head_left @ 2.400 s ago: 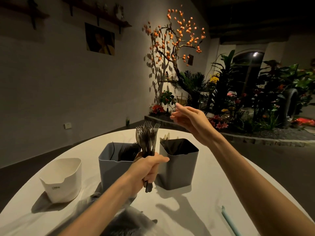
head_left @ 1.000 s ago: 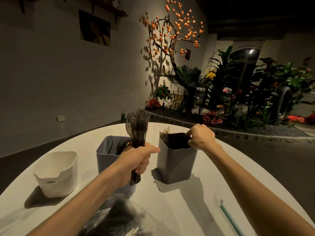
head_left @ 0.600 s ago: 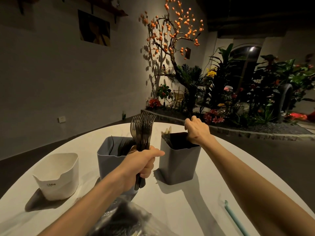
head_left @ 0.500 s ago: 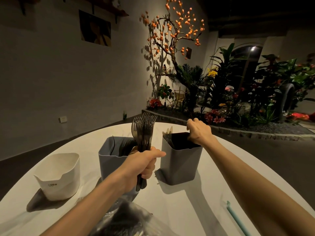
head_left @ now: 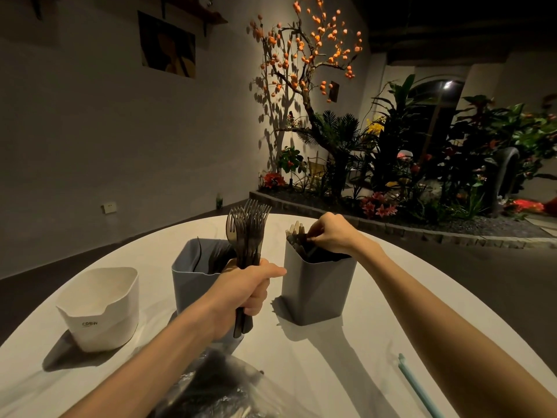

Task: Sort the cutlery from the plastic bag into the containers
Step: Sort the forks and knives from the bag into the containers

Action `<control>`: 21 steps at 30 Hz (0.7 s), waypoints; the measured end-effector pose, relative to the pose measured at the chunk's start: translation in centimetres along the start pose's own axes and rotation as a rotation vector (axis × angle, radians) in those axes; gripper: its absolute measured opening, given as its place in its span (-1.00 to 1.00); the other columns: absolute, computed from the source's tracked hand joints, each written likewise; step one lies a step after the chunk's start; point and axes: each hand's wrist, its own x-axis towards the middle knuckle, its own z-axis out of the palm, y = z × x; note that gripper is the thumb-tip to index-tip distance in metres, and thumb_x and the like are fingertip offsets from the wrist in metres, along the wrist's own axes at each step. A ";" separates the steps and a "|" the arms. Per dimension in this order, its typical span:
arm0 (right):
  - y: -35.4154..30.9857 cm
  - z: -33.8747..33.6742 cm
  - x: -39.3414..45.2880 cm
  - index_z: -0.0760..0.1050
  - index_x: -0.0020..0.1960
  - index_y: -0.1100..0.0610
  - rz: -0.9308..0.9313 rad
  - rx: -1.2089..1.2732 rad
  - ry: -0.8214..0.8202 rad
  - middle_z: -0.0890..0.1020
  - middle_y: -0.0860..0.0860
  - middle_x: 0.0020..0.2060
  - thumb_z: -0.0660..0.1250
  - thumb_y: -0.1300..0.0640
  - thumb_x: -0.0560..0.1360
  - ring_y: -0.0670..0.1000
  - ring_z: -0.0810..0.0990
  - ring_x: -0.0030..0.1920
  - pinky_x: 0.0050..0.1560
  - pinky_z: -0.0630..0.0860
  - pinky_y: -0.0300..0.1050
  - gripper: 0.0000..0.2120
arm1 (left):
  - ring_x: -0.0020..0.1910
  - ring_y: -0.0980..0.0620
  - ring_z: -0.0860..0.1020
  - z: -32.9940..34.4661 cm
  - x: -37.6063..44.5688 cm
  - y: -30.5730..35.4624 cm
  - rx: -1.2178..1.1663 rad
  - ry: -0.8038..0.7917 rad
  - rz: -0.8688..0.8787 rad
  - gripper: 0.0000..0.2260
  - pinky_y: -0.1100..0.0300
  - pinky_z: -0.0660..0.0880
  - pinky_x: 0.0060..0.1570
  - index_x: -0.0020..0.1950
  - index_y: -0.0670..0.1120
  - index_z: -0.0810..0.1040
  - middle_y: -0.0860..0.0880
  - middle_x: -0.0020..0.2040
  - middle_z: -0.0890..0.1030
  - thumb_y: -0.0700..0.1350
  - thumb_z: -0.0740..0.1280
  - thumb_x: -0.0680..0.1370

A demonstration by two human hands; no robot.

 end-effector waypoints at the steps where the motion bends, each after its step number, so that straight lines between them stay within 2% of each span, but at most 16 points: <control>1: 0.1 -0.1 0.0 0.66 0.19 0.18 0.000 0.033 -0.016 0.70 0.09 0.05 0.37 0.23 0.56 0.04 0.66 0.03 0.06 0.65 -0.08 -0.77 | -0.55 0.11 0.22 -0.1 -0.1 0.0 0.002 0.008 0.001 -0.54 0.28 0.23 -0.48 -0.49 -0.07 0.36 -0.01 -0.51 0.34 -0.12 0.39 0.60; 3: 0.4 -0.1 -0.1 0.66 0.20 0.15 -0.009 0.089 -0.052 0.70 0.07 0.06 0.37 0.25 0.55 0.03 0.65 0.05 0.05 0.63 -0.14 -0.75 | -0.55 0.11 0.22 -0.1 -0.2 0.0 0.003 0.019 0.003 -0.51 0.28 0.22 -0.48 -0.52 -0.06 0.36 -0.01 -0.51 0.33 -0.12 0.39 0.60; 7: 0.6 0.2 -0.2 0.66 0.17 0.15 -0.020 0.188 -0.095 0.68 0.04 0.01 0.47 0.12 0.53 0.01 0.64 0.04 -0.01 0.59 -0.24 -0.76 | -0.57 0.11 0.21 -0.3 -0.4 -0.1 -0.011 0.033 0.000 -0.52 0.29 0.22 -0.52 -0.51 -0.07 0.34 -0.01 -0.52 0.32 -0.14 0.37 0.61; 12: 0.7 0.8 -0.2 0.69 0.12 0.17 -0.028 0.260 0.021 0.64 -0.02 -0.10 0.47 0.06 0.53 -0.04 0.61 -0.06 -0.18 0.51 -0.35 -0.77 | -0.57 0.10 0.22 -0.2 -0.5 -0.1 0.003 0.029 -0.004 -0.46 0.29 0.23 -0.50 -0.58 -0.05 0.36 0.00 -0.53 0.33 -0.12 0.37 0.61; 21: 1.9 -0.1 -0.2 0.65 0.09 0.10 -0.034 0.319 0.124 0.66 0.00 -0.02 0.44 0.01 0.55 -0.06 0.63 0.00 -0.21 0.54 -0.35 -0.80 | -0.54 0.11 0.21 -0.7 -0.3 -0.4 -0.014 0.039 0.008 -0.50 0.29 0.23 -0.50 -0.53 -0.06 0.35 -0.01 -0.51 0.32 -0.13 0.38 0.60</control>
